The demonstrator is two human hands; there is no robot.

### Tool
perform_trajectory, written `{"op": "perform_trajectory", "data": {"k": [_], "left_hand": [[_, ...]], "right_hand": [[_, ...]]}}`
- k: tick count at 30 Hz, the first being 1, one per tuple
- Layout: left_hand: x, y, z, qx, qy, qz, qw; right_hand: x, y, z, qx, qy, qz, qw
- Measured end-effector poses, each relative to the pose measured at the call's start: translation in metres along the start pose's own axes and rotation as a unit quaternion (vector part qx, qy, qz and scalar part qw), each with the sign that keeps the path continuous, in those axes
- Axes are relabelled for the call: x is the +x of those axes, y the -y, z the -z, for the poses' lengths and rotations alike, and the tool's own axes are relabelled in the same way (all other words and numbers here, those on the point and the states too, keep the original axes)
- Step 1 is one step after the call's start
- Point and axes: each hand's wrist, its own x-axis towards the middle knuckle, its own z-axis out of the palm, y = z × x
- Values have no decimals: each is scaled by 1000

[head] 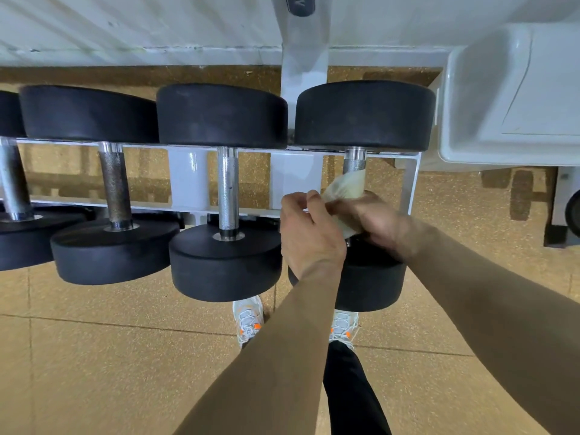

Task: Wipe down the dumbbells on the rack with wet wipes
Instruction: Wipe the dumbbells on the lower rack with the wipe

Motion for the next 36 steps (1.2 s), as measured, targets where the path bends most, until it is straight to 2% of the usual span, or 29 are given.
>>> {"op": "perform_trajectory", "data": {"k": [3,6,8,10,12,14,16,19,23,26,29,31,33,36], "left_hand": [[0,0,0,-2,5,4,1000],[2,3,0,3,6,2,1000],[2,4,-1,9,3,-2,1000],[3,6,-2,14,4,-2,1000],[4,7,-3,15,1,3,1000],[5,7,-4,16,3,4,1000],[4,7,-4,18,2,3,1000],[3,4,-3,22,5,0,1000],[2,5,-4,31,8,7,999],[3,5,-4,29,5,8,1000],[3,6,-4,32,3,0,999],[3,6,-4,29,2,2,1000],[3,5,-4,29,6,6,1000],[2,6,-3,26,9,9,1000]], "right_hand": [[2,17,-5,-101,-124,13,987],[8,39,-16,-122,-216,72,966],[9,48,-21,-80,-235,96,964],[7,48,-19,53,-181,102,977],[6,43,-11,135,-72,91,984],[8,31,0,147,6,64,987],[4,18,4,112,42,32,992],[-2,1,5,17,40,17,999],[-6,5,0,-140,-57,11,988],[-6,18,-9,-115,-147,38,982],[2,33,-20,-25,-179,109,977],[8,39,-20,64,-162,117,978],[10,37,-13,145,-82,98,981],[3,20,0,155,27,54,986]]}}
